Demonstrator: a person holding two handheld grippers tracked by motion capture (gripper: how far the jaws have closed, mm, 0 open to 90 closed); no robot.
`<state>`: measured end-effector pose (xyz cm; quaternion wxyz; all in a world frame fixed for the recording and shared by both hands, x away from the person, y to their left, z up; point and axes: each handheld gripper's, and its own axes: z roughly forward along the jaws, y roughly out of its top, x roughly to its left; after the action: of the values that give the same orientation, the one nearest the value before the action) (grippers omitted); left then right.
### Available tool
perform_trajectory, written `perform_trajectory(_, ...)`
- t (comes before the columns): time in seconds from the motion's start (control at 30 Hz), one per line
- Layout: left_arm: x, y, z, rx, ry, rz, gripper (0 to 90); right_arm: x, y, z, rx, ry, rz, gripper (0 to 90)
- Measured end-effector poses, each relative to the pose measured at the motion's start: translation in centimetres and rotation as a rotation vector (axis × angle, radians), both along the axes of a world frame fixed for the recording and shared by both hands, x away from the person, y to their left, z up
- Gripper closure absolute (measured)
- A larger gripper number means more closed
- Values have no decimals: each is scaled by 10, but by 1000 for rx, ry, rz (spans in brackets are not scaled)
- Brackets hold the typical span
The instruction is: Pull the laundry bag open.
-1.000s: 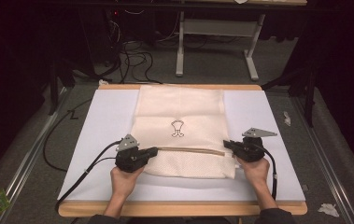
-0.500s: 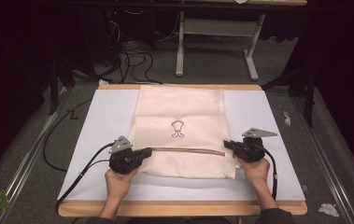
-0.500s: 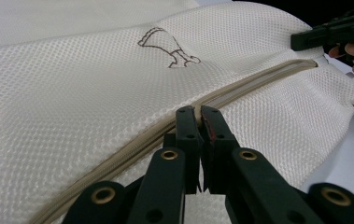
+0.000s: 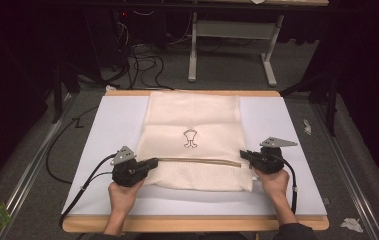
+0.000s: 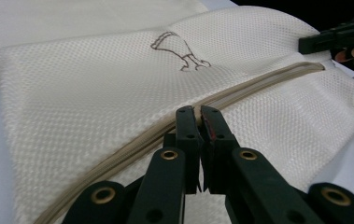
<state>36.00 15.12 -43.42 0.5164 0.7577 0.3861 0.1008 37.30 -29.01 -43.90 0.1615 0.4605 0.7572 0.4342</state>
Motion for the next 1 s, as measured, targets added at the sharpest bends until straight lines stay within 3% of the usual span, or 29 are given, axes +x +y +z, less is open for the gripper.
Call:
perform_trajectory(0.1,0,3,0,-16,7,5,870,0,-2,0,7,5,-5,876)
perform_trajectory(1.0,0,18,2,9,3,41,870,-1,-6,3,10,-8,-11,876)
